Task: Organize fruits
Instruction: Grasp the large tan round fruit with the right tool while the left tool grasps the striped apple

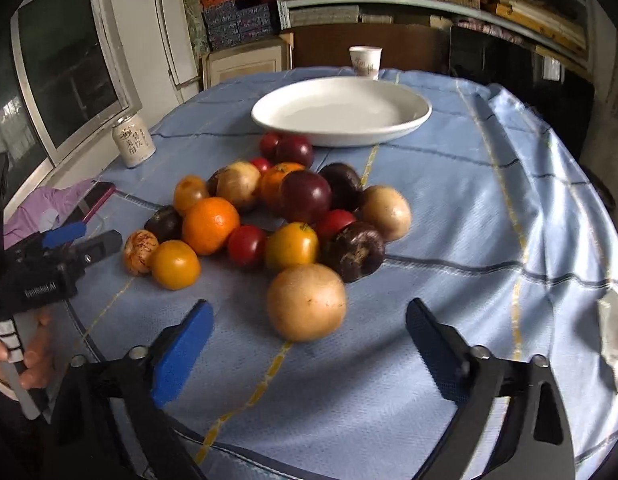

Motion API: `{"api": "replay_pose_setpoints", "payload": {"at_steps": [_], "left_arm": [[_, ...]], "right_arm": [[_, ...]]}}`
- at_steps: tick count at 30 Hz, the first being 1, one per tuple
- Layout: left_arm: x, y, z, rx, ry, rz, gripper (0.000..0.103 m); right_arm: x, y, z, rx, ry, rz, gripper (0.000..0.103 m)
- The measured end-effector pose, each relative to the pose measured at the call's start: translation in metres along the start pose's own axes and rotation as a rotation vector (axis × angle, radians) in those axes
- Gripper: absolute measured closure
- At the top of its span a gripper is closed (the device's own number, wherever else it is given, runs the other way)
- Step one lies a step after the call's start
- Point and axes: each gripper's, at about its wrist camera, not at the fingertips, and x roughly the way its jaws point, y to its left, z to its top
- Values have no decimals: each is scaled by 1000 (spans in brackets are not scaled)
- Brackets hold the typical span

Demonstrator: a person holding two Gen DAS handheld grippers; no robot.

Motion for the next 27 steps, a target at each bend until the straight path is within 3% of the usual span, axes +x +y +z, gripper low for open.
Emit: {"api": "replay_pose_setpoints", "payload": {"at_steps": [3,12,21,27], "left_arm": [[-3,-1,-1,23,-15,-77,5],[11,-5,1,39,53,-138,5],[18,-14,4,82,80,-129,5],[23,-20,2,115,97,-88,5]], "right_arm": [[5,0,0,-1,21,12,21],[20,-3,7,2,48,6,35],[27,-8,5,12,73,59,56],[23,-23,1,81,45,146,57]]}}
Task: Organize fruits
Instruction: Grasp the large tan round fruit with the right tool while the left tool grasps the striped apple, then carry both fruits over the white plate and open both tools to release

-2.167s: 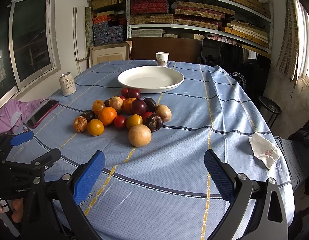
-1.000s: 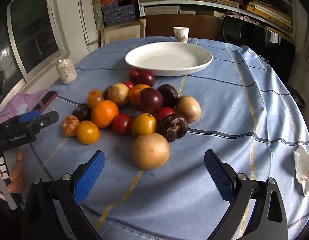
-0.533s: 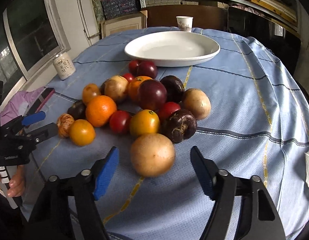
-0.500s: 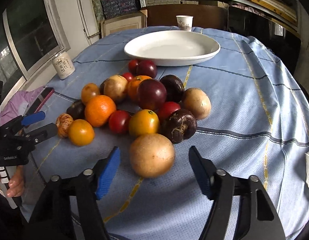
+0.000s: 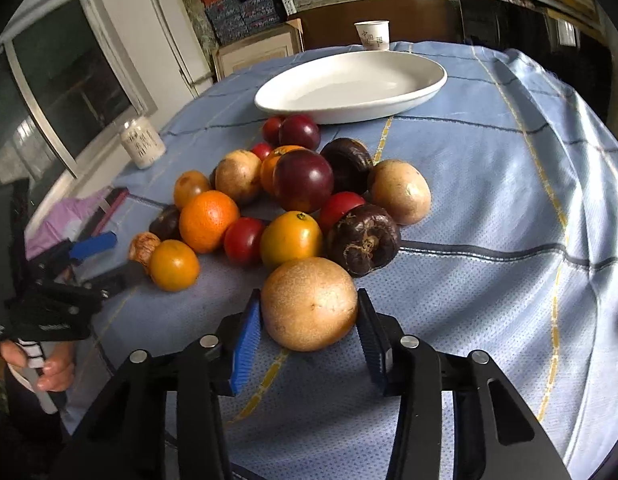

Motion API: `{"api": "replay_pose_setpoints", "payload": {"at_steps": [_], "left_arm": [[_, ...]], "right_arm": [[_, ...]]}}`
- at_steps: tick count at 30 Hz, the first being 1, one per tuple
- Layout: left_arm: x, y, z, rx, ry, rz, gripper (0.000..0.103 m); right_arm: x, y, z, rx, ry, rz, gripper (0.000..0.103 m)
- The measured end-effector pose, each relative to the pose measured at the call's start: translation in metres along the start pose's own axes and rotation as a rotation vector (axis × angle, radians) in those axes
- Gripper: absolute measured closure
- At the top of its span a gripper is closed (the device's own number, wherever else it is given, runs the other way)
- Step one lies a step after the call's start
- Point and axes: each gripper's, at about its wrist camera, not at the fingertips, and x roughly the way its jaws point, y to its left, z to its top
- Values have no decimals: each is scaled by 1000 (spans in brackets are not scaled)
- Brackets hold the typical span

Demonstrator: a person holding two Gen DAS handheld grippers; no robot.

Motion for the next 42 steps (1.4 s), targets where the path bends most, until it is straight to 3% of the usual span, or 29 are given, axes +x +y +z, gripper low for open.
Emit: {"api": "replay_pose_setpoints", "payload": {"at_steps": [4,9,18,28,29,36,42], "left_arm": [[6,-1,1,7,21,13,19],[10,-6,4,35,28,16,23],[18,-10,13,29,45,-78,51],[15,-19,6,66,65,-40,57],[15,-19,6,67,62,-42,63],[9,-11,5,29,50,-58,63],[-5,-3,14,19,23,-100,63]], "right_arm": [[0,-6,0,28,-5,36,57],[0,-8,-1,41,-5,55,56],[0,-15,-1,64,-7,84,56],[1,-14,-1,66,-5,84,56],[1,-13,-1,61,-5,78,56],[-5,-8,0,39,-10,95,57],[-21,5,8,-56,-40,52,57]]}}
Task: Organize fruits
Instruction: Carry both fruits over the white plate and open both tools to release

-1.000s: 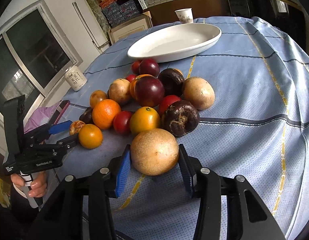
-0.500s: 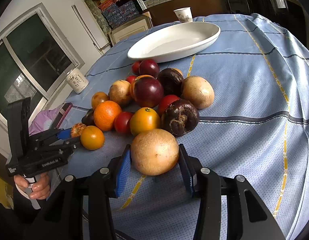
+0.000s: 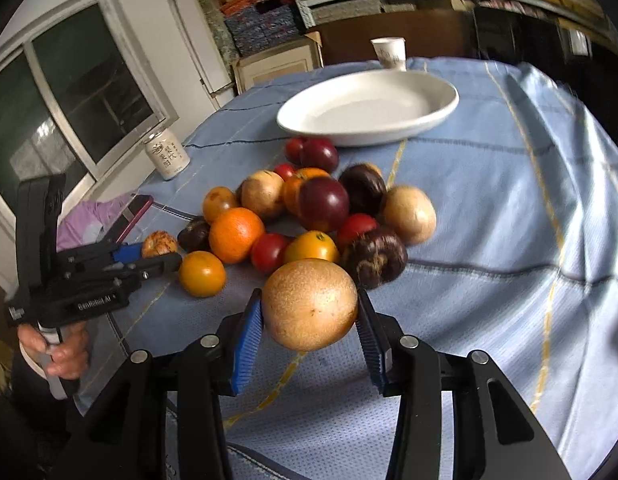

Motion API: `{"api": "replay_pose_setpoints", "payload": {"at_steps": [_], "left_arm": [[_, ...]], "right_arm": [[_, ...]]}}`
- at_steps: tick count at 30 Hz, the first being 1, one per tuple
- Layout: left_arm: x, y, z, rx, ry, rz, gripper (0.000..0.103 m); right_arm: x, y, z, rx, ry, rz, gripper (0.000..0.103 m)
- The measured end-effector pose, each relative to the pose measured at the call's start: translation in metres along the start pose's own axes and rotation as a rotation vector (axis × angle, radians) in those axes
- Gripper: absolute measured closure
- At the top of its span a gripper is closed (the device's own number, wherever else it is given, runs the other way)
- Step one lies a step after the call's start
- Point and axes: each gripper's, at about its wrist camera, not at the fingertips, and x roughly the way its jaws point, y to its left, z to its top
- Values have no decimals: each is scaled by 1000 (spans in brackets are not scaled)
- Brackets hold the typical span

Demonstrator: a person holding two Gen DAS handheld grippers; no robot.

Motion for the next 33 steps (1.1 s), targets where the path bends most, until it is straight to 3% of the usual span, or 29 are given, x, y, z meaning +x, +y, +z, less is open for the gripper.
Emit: {"api": "replay_pose_setpoints", "payload": {"at_steps": [4,7,10,14,18,25,33], "left_arm": [[-15,0,25,38,-44,-36,63],[-21,-1,59,71,-85,-67,63],[-9,-1,106,83,-96,-93,63],[33,-3,171,85,-60,-109,63],[99,0,218,43,46,-113,63],[156,-2,236,50,104,-71,63],[181,3,236,41,159,-27,60]], "right_arm": [[-13,5,26,-64,-10,15,57],[-16,2,60,-90,-39,24,57],[1,-13,102,-65,-50,-29,57],[47,-39,153,-25,-17,-104,57],[100,-63,183,9,60,-145,57],[138,-73,195,6,110,-161,57],[146,-69,195,-29,121,-189,53]]}}
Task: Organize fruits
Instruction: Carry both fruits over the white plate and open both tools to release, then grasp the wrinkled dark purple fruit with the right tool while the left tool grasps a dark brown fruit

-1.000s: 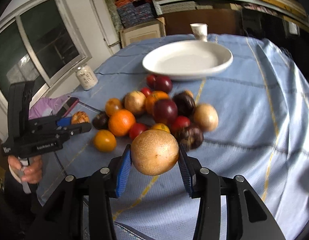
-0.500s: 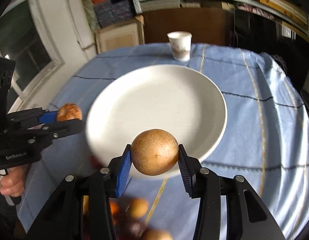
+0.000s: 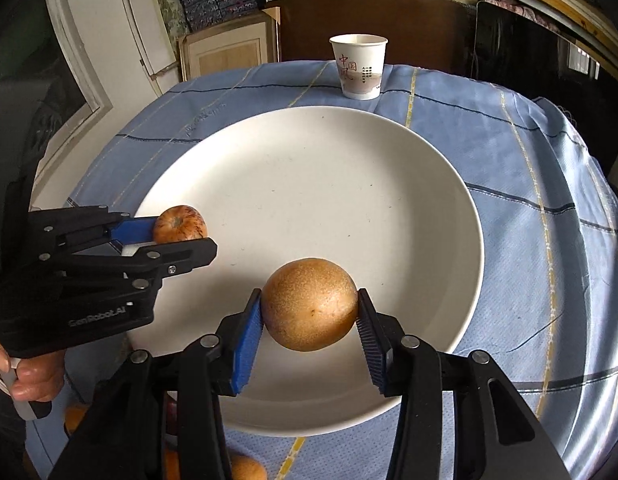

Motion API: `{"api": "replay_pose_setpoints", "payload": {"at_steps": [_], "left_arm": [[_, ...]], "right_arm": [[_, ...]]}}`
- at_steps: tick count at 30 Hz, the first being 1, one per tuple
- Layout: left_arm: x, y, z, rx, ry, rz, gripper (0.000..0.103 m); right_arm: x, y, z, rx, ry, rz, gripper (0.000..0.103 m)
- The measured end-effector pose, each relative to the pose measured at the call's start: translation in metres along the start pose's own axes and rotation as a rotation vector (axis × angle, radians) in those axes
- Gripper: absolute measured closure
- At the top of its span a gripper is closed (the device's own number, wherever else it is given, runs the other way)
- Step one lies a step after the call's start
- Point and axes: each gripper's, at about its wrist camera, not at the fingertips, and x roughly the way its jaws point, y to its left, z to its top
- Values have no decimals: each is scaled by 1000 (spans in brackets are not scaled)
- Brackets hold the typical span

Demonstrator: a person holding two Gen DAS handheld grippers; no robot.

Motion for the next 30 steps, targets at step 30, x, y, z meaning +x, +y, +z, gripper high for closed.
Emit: {"api": "replay_pose_setpoints", "payload": {"at_steps": [30], "left_arm": [[-128,45,-237,-128,-235,-49,5]], "right_arm": [[-119,27,-197,147,-167,80,50]]}}
